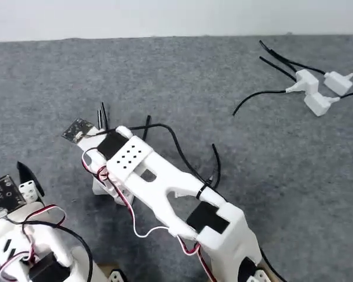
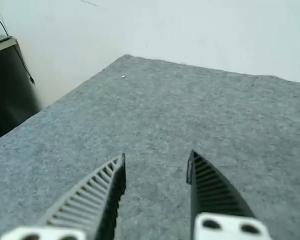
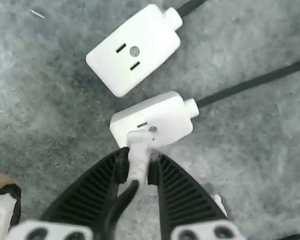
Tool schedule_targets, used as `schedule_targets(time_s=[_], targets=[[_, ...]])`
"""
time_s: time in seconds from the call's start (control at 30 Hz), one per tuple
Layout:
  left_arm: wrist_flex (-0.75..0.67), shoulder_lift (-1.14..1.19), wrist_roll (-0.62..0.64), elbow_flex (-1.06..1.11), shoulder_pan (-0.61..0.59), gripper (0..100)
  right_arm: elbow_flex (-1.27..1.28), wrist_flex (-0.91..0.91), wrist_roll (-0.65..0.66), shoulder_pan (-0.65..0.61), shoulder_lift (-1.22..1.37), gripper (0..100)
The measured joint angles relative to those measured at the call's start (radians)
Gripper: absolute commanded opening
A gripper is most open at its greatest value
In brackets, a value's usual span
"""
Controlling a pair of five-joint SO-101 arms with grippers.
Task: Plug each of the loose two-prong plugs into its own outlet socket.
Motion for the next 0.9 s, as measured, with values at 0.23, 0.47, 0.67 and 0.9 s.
schedule_targets(time_s=[0.23,0.47,0.67,0.9], targets=[[-0.005,0.000,0.000,0.006,0.000,20,-0.020,-0.031,0.003,0.000,0.028,0.7],[-0.005,0.000,0.000,0.006,0.000,20,-0.020,-0.037,0.005,0.000,0.029,0.7],[-0.005,0.000,0.000,0.006,0.002,20,-0.034,-0.037,0.005,0.000,0.031,0.7],[-0.005,0.000,0.000,0.006,0.002,20,-0.037,-0.037,0.029,0.000,0.031,0.7]])
